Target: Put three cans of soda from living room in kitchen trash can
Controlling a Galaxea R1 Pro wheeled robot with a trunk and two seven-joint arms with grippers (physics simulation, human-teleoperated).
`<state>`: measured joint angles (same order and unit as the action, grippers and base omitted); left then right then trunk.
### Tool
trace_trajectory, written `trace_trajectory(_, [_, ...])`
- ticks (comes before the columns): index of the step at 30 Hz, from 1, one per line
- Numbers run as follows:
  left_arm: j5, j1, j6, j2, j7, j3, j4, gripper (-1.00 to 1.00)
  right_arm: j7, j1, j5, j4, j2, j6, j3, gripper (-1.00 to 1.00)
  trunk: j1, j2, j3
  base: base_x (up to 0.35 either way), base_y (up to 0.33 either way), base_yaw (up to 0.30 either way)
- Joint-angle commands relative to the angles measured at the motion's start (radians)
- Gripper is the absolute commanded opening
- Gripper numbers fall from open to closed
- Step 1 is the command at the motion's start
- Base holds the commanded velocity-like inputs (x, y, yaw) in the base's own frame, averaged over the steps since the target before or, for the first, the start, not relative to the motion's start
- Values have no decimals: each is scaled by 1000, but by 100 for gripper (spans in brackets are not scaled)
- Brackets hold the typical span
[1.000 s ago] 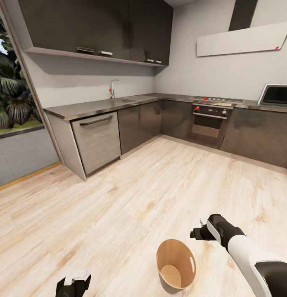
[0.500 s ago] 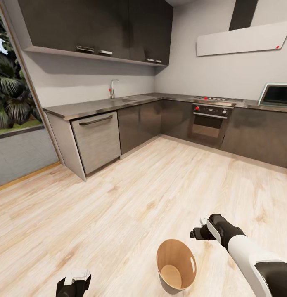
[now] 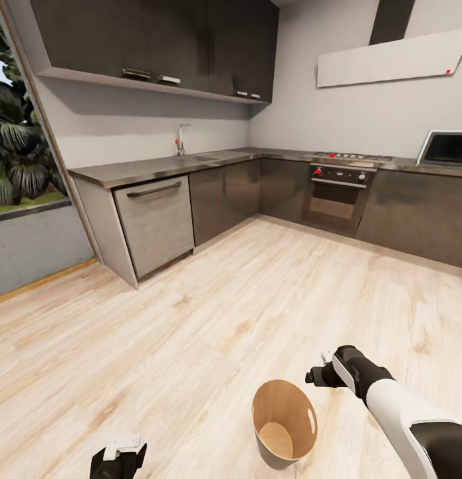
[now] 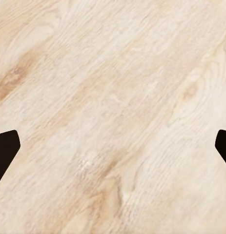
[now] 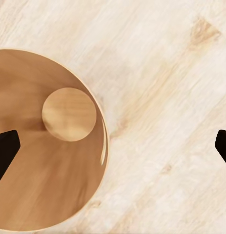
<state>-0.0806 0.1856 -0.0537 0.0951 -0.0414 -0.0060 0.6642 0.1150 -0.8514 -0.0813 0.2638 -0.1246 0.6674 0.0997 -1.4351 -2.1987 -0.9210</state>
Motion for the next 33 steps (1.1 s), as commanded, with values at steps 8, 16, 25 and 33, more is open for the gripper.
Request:
trace_trajectory(8, [0, 0, 0, 0, -1, -1, 0, 100, 0, 0, 0, 0, 0, 0, 0, 100, -31, -56, -25, 0, 0, 0])
trace_trajectory(16, [1, 0, 0, 0, -1, -2, 0, 100, 0, 0, 0, 0, 0, 0, 0, 100, -61, -112, -50, 0, 0, 0])
trace_trajectory(25, [0, 0, 0, 0, -2, -2, 0, 100, 0, 0, 0, 0, 1, 0, 0, 100, -96, -175, -78, 0, 0, 0])
trace_trajectory(33, [1, 0, 0, 0, -2, -2, 0, 100, 0, 0, 0, 0, 2, 0, 9, 100, -127, -231, -103, 0, 0, 0])
